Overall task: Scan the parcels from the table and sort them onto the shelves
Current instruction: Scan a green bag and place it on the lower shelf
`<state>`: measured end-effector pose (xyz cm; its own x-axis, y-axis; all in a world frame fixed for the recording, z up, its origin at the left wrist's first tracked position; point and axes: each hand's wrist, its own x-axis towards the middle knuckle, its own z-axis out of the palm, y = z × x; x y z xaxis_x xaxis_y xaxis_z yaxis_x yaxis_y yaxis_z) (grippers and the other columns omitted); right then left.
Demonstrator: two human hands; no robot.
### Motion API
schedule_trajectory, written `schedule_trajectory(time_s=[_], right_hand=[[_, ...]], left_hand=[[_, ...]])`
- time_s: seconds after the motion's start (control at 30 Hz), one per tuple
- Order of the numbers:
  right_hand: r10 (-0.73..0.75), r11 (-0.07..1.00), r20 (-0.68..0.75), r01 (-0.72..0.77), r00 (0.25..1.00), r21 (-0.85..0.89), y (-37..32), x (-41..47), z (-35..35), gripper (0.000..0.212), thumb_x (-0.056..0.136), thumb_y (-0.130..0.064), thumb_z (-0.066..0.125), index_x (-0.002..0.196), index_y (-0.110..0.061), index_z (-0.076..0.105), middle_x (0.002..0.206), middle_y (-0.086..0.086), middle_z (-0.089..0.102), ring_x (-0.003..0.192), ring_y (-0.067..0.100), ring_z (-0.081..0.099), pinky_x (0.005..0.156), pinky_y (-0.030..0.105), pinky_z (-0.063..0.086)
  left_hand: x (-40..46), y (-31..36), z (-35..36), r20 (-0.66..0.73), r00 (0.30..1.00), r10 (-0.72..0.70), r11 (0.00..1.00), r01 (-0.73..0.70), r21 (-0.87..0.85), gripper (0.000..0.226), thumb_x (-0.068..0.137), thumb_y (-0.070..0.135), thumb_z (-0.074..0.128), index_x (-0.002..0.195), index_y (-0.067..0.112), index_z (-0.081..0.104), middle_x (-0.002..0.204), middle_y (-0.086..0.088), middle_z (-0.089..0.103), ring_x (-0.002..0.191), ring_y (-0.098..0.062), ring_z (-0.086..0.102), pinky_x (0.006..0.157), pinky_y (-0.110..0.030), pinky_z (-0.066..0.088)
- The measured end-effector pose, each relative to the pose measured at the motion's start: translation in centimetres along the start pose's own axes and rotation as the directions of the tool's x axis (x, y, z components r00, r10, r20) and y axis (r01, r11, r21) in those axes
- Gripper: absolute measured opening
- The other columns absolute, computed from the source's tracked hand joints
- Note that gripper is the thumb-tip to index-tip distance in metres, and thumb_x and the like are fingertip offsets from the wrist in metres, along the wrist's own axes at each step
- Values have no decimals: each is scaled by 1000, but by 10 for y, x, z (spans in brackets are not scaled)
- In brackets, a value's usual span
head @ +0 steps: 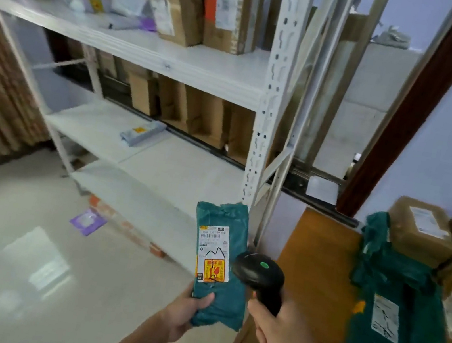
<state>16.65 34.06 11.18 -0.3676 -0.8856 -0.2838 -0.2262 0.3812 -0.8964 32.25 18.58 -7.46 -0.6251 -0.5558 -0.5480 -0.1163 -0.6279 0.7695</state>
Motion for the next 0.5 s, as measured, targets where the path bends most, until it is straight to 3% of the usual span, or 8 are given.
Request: schedule_trajectory(time_s=[0.17, 0.3, 0.5], right_hand=[[-65, 995, 134, 73, 989, -61, -29, 19, 68, 17, 83, -33, 70, 96, -30, 59, 68, 6, 57, 46, 16, 54, 50, 35, 50], [-84, 990, 241, 109, 967, -93, -61, 38, 129, 12, 90, -25, 68, 97, -29, 60, 64, 2, 61, 45, 18, 56, 50, 33, 53], [-122, 984, 333, 158, 935, -84, -128, 75, 225, 11, 93, -17, 65, 99, -25, 61, 63, 2, 61, 45, 19, 52, 52, 36, 53]], left_hand=[[-48, 14, -66, -171, 982, 82, 990, -100, -100, 64, 87, 16, 80, 142, 24, 49, 129, -10, 72, 118, -36, 69, 100, -50, 56], [-76, 35, -131, -313, 943, 114, 977, -164, -137, 53, 92, 11, 75, 138, 22, 50, 121, -9, 76, 112, -33, 72, 93, -45, 59], [-108, 77, -239, -374, 918, 135, 969, -202, -145, 53, 91, 12, 76, 137, 21, 52, 120, -9, 76, 109, -32, 74, 84, -40, 59]])
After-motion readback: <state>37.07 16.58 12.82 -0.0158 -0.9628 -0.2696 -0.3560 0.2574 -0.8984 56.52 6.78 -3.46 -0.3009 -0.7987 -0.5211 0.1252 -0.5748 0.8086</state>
